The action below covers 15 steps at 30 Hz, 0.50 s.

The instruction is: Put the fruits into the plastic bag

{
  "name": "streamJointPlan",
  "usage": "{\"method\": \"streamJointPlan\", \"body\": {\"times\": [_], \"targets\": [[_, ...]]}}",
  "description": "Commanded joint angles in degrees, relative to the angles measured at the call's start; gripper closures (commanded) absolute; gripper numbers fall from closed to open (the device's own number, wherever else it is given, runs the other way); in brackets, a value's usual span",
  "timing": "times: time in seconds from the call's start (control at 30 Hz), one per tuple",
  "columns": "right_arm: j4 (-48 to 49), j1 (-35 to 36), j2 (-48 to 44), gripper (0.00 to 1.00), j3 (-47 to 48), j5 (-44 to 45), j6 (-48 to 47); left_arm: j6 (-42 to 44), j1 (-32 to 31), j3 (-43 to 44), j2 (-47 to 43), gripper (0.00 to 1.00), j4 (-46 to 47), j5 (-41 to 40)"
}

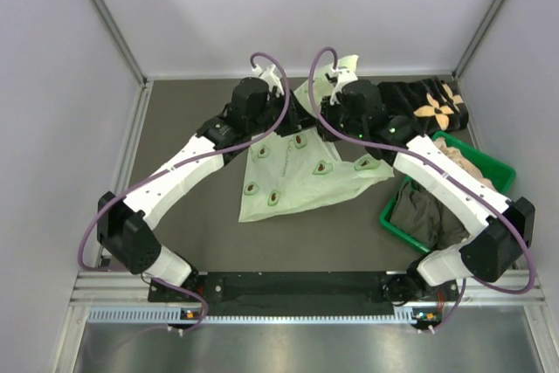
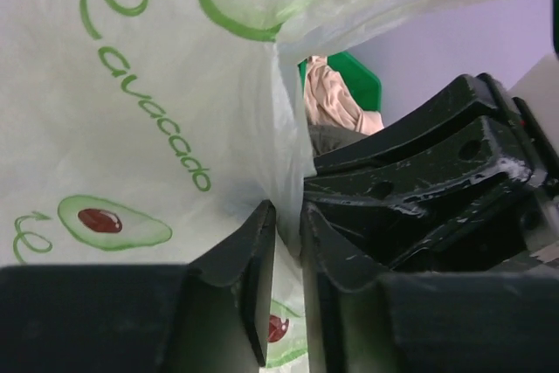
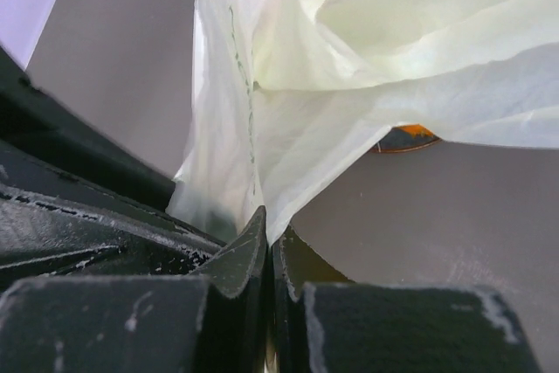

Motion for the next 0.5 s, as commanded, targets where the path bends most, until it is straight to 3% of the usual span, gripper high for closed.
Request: {"method": "streamJointPlan", "body": {"times": [0.0,0.03,0.17,0.3,0.47], "targets": [[2.5,1.1,-3.6,1.0,-0.1,-2.7,-0.5,-0.2,0.6,-0.9,0.6,0.85,5.2,-3.4],[2.5,1.1,-3.8,1.0,-0.2,-2.7,-0.5,-0.3,0.6,-1.3,0.5,0.91,5.5,-3.5],[2.0,1.0,-4.1,1.0,-0.5,-2.1,-0.5,-0.4,0.6,-2.2,-0.7,1.0,5.5,-4.1],[1.0,1.1,-4.5,1.0,-0.7,0.2,-0.6,1.4,0.7,-2.2,-2.3,1.0,1.9,-6.7],[-1.1,-0.2,-4.7,1.0,-1.1,4.4,-1.8,5.8,2.7,-0.4,-4.4,1.0,-10.5,-12.6]]}}
